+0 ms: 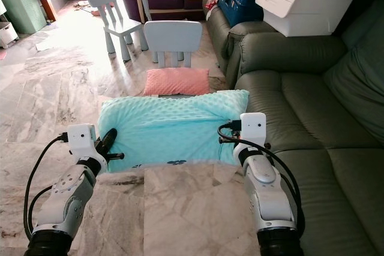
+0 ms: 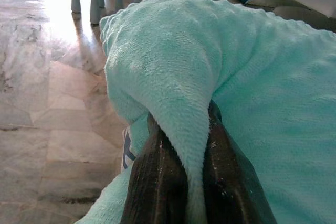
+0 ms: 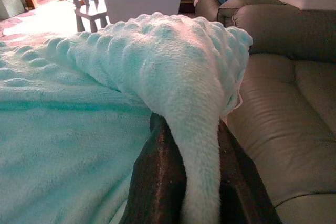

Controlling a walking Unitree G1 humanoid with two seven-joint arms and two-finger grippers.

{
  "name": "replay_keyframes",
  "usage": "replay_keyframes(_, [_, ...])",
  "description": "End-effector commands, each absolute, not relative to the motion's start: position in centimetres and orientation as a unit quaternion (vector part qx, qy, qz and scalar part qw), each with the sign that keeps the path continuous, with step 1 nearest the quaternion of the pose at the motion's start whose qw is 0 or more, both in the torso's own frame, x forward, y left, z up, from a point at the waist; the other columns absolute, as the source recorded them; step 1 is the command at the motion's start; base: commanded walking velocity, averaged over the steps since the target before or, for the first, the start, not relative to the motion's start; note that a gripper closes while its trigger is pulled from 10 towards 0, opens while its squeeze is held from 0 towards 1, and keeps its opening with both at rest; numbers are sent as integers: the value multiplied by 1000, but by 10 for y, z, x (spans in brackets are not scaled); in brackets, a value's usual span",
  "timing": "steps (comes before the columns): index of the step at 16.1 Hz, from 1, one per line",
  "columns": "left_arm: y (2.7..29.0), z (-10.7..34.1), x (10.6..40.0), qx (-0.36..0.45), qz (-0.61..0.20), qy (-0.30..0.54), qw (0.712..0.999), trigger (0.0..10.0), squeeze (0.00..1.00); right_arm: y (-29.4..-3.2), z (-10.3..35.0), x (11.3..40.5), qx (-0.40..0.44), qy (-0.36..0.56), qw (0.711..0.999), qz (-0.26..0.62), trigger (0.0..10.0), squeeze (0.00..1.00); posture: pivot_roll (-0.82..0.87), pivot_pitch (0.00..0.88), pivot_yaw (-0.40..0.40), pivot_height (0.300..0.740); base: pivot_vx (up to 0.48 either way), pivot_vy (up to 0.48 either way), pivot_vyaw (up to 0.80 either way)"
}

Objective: Move the pillow to the sofa

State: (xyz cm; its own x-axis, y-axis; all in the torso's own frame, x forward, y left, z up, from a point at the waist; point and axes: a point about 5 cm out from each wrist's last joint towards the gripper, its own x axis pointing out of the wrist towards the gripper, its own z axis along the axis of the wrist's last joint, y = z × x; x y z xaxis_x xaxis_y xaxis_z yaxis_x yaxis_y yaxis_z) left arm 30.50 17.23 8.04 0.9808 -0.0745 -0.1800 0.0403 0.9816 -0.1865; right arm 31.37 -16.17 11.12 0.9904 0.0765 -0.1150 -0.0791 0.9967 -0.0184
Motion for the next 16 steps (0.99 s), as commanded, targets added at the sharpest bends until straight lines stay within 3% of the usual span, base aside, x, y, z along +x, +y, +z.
replay_keyframes(1, [179, 88, 307, -79, -21, 77, 994, 10000, 0, -168, 121, 316, -18, 35, 999, 23, 10000, 0, -102, 8, 19, 740, 0, 0, 0])
replay_keyframes(16, [179, 88, 307, -79, -21, 77, 994, 10000, 0, -168, 121, 316, -18, 35, 999, 23, 10000, 0, -102, 8, 19, 740, 0, 0, 0])
